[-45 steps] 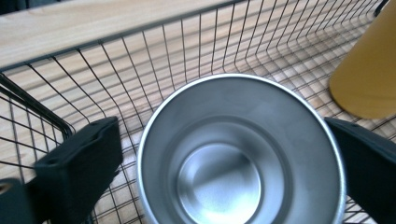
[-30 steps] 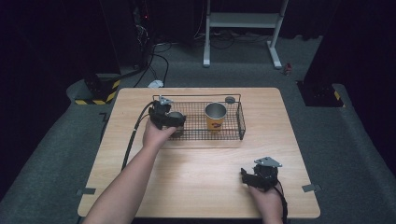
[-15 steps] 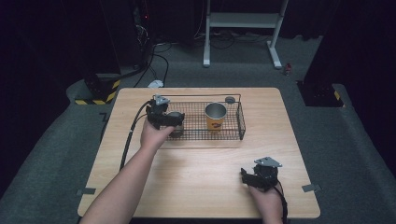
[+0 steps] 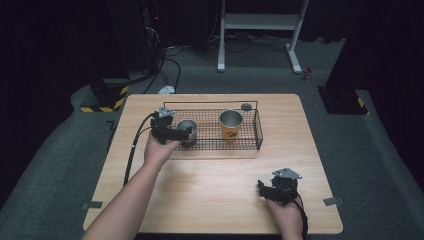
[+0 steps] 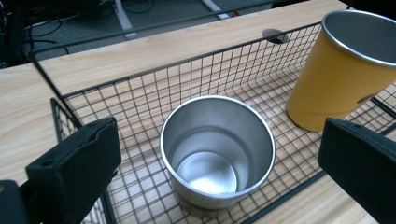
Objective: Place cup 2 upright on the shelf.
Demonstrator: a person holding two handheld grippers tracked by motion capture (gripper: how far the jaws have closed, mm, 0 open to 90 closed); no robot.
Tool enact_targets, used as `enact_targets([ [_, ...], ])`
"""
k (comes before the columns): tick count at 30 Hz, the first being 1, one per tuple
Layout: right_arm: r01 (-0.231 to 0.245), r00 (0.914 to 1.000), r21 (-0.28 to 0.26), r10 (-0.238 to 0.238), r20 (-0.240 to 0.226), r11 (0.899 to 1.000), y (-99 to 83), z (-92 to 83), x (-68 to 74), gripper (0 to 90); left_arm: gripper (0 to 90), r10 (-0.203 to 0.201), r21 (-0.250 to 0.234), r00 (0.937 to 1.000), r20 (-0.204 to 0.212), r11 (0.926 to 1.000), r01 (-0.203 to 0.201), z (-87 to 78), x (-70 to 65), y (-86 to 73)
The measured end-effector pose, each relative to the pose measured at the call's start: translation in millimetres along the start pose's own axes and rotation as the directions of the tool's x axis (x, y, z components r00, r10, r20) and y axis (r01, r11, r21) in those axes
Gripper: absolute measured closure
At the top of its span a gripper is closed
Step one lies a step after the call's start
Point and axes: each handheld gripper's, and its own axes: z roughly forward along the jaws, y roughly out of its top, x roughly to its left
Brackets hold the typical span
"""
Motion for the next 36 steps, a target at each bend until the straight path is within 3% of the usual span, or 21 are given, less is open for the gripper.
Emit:
enact_targets([
  [19, 0.0, 1.0, 0.0, 0.0, 0.0, 1.0, 0.0, 0.0, 0.0, 16.0, 0.2, 0.016, -0.012, 0.9997, -0.018, 0.9998, -0.016, -25.3, 11.5, -29.9],
  [36, -0.001, 1.0, 0.0, 0.001, 0.0, 1.0, 0.0, 0.0, 0.1, 16.0, 0.2, 0.02, 0.026, 0.9998, -0.008, 0.9995, -0.02, -35.4, 15.8, -65.4],
])
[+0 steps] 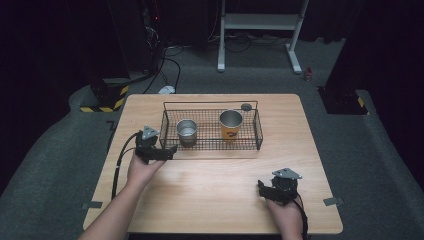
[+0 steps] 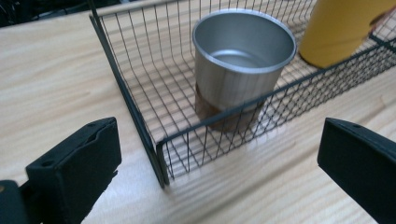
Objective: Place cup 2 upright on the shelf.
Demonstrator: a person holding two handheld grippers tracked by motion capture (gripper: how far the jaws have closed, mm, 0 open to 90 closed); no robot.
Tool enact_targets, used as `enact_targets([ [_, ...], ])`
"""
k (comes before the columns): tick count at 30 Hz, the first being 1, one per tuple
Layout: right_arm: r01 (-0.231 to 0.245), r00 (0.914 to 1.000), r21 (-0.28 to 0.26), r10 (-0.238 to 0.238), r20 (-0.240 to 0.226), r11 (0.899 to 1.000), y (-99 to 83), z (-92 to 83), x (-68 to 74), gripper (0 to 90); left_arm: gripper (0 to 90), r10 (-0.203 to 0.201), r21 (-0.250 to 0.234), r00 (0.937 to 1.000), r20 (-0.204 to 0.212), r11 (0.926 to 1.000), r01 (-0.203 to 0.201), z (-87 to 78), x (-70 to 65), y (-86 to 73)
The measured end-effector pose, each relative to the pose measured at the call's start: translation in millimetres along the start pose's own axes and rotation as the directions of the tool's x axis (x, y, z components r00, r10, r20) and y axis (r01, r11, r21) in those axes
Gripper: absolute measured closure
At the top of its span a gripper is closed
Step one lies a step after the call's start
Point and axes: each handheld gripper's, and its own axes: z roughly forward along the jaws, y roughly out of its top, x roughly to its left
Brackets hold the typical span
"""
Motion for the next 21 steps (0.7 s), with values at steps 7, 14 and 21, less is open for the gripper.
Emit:
enact_targets([
  [7, 0.0, 1.0, 0.0, 0.0, 0.0, 1.0, 0.0, 0.0, 0.0, 16.0, 0.2, -0.001, 0.027, 0.9999, 0.015, 0.9996, 0.001, -1.8, 1.2, -18.2],
  [14, 0.0, 1.0, 0.0, 0.0, 0.0, 1.0, 0.0, 0.0, 0.0, 16.0, 0.4, 0.03, 0.077, 0.9989, 0.037, 0.9965, -0.033, -1.1, -3.4, -41.0],
  [21, -0.002, 1.0, 0.0, 0.002, 0.001, 1.0, -0.1, -0.1, 0.2, 16.0, 0.5, 0.088, 0.164, 0.9954, 0.04, 0.9822, -0.093, -3.8, -14.0, -62.1],
])
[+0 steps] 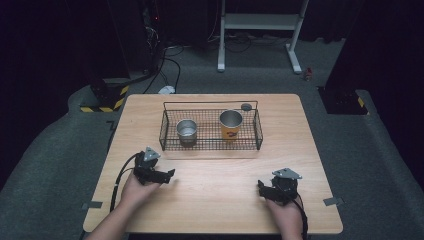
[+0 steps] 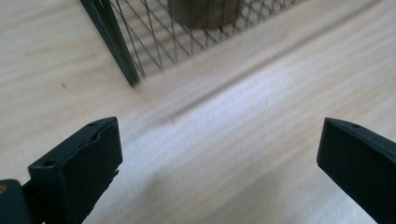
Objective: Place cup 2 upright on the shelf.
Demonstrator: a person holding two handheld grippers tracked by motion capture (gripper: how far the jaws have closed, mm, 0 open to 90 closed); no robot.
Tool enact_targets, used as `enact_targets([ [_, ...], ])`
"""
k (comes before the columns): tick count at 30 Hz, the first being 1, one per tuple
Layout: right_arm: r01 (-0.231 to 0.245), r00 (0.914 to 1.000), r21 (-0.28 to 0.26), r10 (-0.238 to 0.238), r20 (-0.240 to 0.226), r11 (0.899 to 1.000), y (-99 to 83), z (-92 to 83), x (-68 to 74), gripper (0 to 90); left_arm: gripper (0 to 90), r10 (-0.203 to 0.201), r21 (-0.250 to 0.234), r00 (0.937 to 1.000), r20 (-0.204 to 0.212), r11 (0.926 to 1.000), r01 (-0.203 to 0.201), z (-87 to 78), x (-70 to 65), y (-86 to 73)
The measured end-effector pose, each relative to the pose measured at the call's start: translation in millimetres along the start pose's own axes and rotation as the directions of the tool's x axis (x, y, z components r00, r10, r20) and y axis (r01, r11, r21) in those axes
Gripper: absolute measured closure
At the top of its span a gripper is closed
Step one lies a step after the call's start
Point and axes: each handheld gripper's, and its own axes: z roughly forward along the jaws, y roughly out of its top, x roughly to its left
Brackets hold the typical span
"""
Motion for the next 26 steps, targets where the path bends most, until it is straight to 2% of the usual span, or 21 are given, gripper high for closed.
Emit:
enact_targets([
  [3, 0.0, 1.0, 0.0, 0.0, 0.0, 1.0, 0.0, 0.0, 0.0, 16.0, 0.3, 0.011, 0.029, 0.9999, -0.009, 0.9995, -0.011, -0.4, -2.7, -6.3],
  [5, -0.001, 1.0, 0.0, 0.001, 0.0, 1.0, 0.0, 0.0, 0.1, 16.0, 0.1, 0.012, 0.078, 0.9999, -0.001, 0.9969, -0.012, -2.2, -5.8, -17.2],
  [6, -0.001, 1.0, 0.0, 0.001, 0.0, 1.0, 0.0, 0.0, 0.1, 16.0, 0.2, 0.012, 0.078, 0.9999, -0.001, 0.9969, -0.012, -2.2, -5.8, -17.2],
  [7, 0.002, 1.0, -0.001, -0.002, 0.0, 1.0, 0.0, 0.0, -0.1, 16.0, 0.2, -0.007, 0.069, 0.9999, 0.011, 0.9976, 0.006, -4.8, -5.3, -22.5],
  [9, 0.002, 1.0, -0.001, -0.002, 0.001, 1.0, 0.0, 0.0, 0.0, 16.0, 0.2, -0.006, 0.045, 0.9999, 0.01, 0.999, 0.006, -12.3, -5.4, -32.9],
  [10, 0.002, 1.0, -0.001, -0.002, 0.001, 1.0, 0.0, 0.0, 0.0, 16.0, 0.2, -0.006, 0.045, 0.9999, 0.01, 0.999, 0.006, -12.3, -5.4, -32.9],
  [11, 0.002, 1.0, -0.001, -0.002, 0.001, 1.0, 0.0, 0.0, 0.0, 16.0, 0.4, -0.022, 0.01, 0.9997, -0.003, 0.9997, 0.022, -15.4, -6.6, -40.0],
  [12, 0.002, 1.0, -0.001, -0.002, 0.001, 1.0, 0.0, 0.0, 0.0, 16.0, 0.2, -0.022, 0.01, 0.9997, -0.003, 0.9997, 0.022, -15.4, -6.6, -40.0],
  [14, 0.001, 1.0, -0.002, -0.001, 0.001, 1.0, -0.2, 0.1, 0.1, 16.0, 0.6, -0.034, -0.02, 0.9992, -0.019, 0.9992, 0.034, -17.7, -7.4, -45.6],
  [17, 0.004, 1.0, -0.001, -0.004, 0.001, 1.0, 0.0, 0.0, -0.2, 16.0, 0.0, -0.049, -0.025, 0.9985, -0.025, 0.9985, 0.048, -16.7, -7.7, -45.5],
  [26, 0.009, 1.0, -0.003, -0.009, 0.0, 1.0, 0.0, 0.2, -0.5, 15.8, 0.3, -0.035, -0.016, 0.9992, -0.017, 0.9993, 0.035, -16.9, -7.4, -44.9],
])
